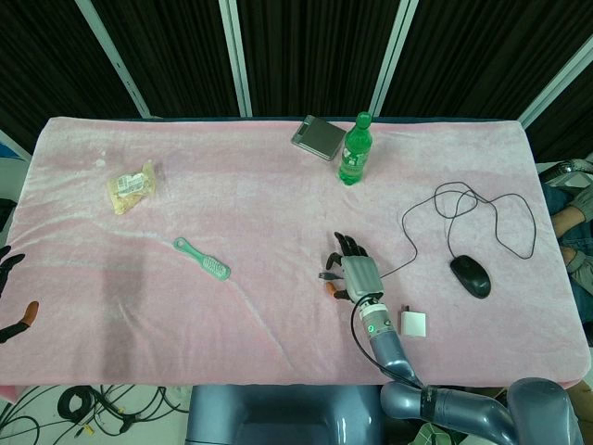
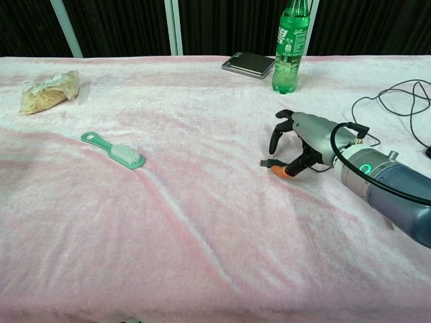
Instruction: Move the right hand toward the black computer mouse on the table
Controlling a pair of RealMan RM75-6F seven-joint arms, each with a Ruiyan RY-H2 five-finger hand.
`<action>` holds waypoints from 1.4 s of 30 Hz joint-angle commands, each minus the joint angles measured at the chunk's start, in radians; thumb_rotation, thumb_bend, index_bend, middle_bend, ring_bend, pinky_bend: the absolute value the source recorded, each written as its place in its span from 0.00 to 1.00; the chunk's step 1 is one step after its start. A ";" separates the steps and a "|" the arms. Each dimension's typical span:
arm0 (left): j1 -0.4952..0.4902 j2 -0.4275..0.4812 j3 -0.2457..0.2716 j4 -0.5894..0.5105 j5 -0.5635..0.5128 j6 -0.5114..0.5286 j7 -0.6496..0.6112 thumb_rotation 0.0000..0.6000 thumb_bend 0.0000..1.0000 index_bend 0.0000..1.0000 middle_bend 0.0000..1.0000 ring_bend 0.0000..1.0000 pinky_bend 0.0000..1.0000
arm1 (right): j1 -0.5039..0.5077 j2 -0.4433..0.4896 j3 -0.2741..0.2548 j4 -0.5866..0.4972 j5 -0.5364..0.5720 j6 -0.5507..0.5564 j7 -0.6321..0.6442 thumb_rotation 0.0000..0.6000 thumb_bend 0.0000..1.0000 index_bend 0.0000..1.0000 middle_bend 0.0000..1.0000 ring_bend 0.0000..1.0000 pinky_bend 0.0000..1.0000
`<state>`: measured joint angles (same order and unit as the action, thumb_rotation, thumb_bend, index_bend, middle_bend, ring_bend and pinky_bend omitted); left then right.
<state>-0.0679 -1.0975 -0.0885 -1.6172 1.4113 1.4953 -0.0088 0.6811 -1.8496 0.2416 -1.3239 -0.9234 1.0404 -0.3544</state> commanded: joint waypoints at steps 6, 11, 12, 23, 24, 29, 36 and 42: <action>0.000 0.001 0.001 -0.001 0.001 0.000 0.000 1.00 0.34 0.16 0.06 0.00 0.00 | -0.001 0.000 -0.001 0.001 0.001 0.006 -0.020 1.00 0.23 0.49 0.03 0.03 0.16; 0.000 0.000 0.000 0.000 0.000 -0.001 -0.001 1.00 0.34 0.16 0.06 0.00 0.00 | -0.001 -0.004 -0.006 0.003 -0.006 0.021 -0.041 1.00 0.23 0.49 0.03 0.03 0.16; -0.001 0.000 0.000 -0.001 0.000 -0.002 0.000 1.00 0.34 0.16 0.06 0.00 0.00 | -0.001 -0.005 -0.006 0.003 -0.007 0.023 -0.046 1.00 0.23 0.49 0.03 0.03 0.16; -0.002 0.001 0.000 -0.001 -0.001 -0.004 -0.001 1.00 0.34 0.16 0.06 0.00 0.00 | 0.005 -0.021 -0.006 0.010 -0.012 0.047 -0.096 1.00 0.23 0.51 0.03 0.03 0.16; -0.002 0.001 0.000 -0.001 -0.001 -0.004 0.000 1.00 0.34 0.16 0.06 0.00 0.00 | 0.005 -0.022 -0.006 0.009 -0.009 0.046 -0.098 1.00 0.23 0.51 0.03 0.03 0.16; -0.002 0.001 -0.001 -0.001 -0.002 -0.003 -0.001 1.00 0.34 0.16 0.06 0.00 0.00 | 0.006 -0.026 -0.001 0.010 0.001 0.041 -0.107 1.00 0.23 0.51 0.03 0.03 0.16; -0.002 0.001 -0.001 -0.001 -0.002 -0.003 -0.001 1.00 0.34 0.16 0.06 0.00 0.00 | 0.007 -0.034 0.005 0.018 0.016 0.036 -0.120 1.00 0.24 0.51 0.03 0.03 0.16; -0.002 0.001 -0.001 0.000 -0.003 -0.004 -0.002 1.00 0.34 0.16 0.06 0.00 0.00 | 0.007 -0.038 0.009 0.025 0.028 0.029 -0.126 1.00 0.24 0.52 0.03 0.03 0.16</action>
<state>-0.0699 -1.0961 -0.0899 -1.6175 1.4079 1.4913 -0.0114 0.6881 -1.8874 0.2506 -1.2990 -0.8959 1.0693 -0.4802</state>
